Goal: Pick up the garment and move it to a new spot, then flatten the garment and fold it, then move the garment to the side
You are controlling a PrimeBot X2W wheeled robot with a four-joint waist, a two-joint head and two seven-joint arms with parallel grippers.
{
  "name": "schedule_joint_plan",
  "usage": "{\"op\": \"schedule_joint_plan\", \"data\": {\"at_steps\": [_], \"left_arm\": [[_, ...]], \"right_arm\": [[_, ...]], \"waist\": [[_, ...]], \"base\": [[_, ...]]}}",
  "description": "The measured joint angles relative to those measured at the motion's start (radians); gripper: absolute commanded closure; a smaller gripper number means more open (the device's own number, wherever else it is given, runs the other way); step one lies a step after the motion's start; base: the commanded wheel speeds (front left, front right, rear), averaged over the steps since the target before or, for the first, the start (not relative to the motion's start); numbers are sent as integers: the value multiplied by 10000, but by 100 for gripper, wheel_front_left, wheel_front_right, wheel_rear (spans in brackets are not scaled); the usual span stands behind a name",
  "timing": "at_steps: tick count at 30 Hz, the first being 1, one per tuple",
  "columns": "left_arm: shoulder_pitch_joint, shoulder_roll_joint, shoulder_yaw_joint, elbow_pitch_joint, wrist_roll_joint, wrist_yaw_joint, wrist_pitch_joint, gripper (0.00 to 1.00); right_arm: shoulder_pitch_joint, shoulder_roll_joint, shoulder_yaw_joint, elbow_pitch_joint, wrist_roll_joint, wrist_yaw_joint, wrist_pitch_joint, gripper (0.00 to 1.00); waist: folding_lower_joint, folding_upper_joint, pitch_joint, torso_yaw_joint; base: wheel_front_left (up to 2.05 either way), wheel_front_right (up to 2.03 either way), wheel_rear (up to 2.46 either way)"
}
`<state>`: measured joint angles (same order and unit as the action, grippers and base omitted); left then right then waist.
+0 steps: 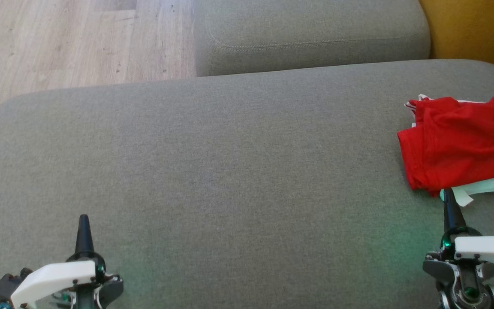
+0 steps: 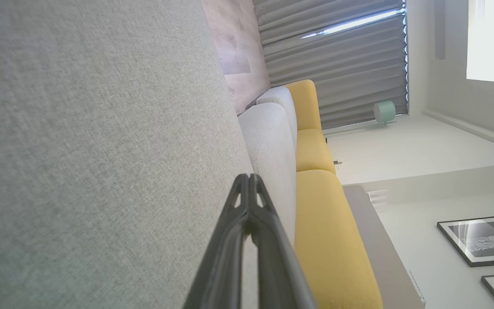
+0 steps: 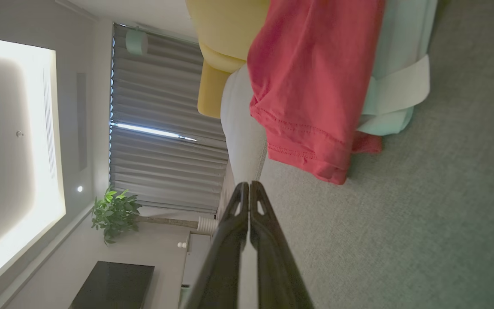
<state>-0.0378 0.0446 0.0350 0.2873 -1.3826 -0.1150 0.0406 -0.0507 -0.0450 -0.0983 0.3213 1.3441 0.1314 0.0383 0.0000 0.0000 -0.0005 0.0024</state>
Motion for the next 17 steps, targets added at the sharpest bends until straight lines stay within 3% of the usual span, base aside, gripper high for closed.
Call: {"op": "schedule_joint_plan", "data": {"at_steps": [17], "left_arm": [[-80, -2, 303, -35, -1455, -12, 470, 100]], "right_arm": [[-5, 0, -203, -226, 1680, 0, 431, 100]], "waist": [[0, 0, 25, -17]], "base": [[0, 0, 0]]}}
